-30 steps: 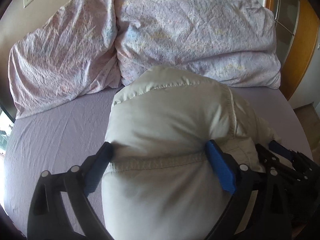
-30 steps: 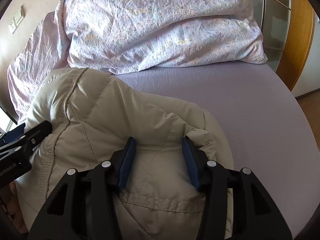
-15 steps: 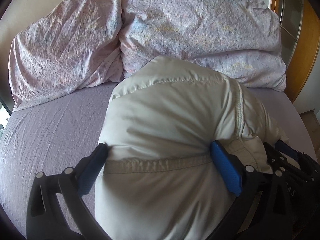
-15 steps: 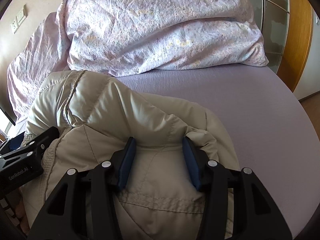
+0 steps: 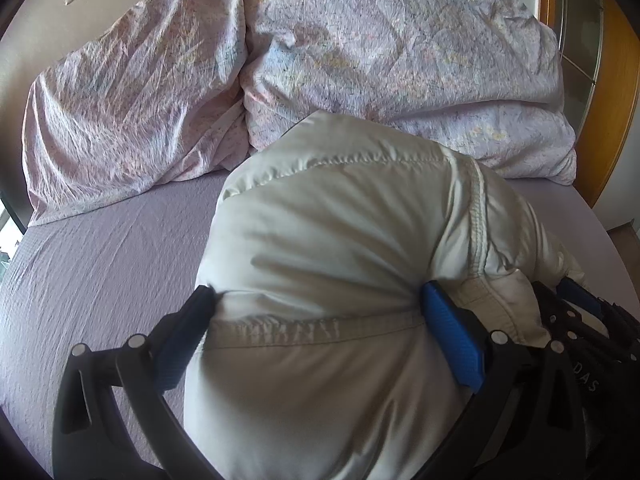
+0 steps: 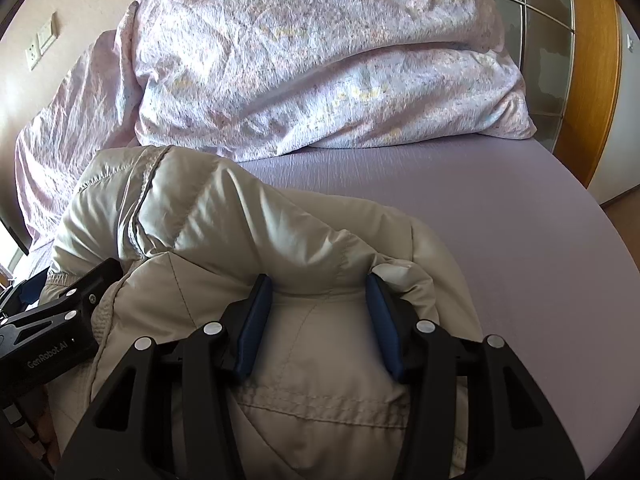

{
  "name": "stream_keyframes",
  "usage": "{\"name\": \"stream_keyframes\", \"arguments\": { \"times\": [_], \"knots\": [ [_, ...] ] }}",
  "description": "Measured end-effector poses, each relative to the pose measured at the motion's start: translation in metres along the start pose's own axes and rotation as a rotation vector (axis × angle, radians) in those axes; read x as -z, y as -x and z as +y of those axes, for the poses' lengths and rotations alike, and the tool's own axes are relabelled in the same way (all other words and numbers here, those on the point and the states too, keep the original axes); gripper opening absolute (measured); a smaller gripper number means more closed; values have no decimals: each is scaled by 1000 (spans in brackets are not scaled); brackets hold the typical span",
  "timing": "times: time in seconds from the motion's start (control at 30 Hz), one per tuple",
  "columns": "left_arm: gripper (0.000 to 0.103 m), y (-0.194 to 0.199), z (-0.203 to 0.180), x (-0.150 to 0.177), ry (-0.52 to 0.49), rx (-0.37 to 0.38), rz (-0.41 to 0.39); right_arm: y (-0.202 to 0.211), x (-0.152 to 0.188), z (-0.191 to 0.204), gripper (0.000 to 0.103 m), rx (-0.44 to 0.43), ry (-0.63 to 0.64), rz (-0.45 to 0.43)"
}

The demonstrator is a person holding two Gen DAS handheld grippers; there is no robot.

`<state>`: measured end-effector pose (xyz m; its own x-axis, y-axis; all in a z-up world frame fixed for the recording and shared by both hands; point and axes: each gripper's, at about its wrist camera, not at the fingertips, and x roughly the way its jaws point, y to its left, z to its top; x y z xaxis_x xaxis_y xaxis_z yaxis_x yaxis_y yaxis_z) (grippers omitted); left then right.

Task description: Fold large clothes

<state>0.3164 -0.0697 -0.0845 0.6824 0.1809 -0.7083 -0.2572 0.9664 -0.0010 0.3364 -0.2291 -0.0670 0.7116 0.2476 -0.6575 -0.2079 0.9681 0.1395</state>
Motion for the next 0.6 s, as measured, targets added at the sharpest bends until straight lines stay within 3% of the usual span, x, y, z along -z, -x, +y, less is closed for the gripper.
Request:
{"name": "stream_keyframes", "arguments": {
  "times": [0.6],
  "knots": [
    [101, -1, 0, 4, -3, -5, -36, 0, 3, -2, 51, -10, -11, -41]
  ]
}}
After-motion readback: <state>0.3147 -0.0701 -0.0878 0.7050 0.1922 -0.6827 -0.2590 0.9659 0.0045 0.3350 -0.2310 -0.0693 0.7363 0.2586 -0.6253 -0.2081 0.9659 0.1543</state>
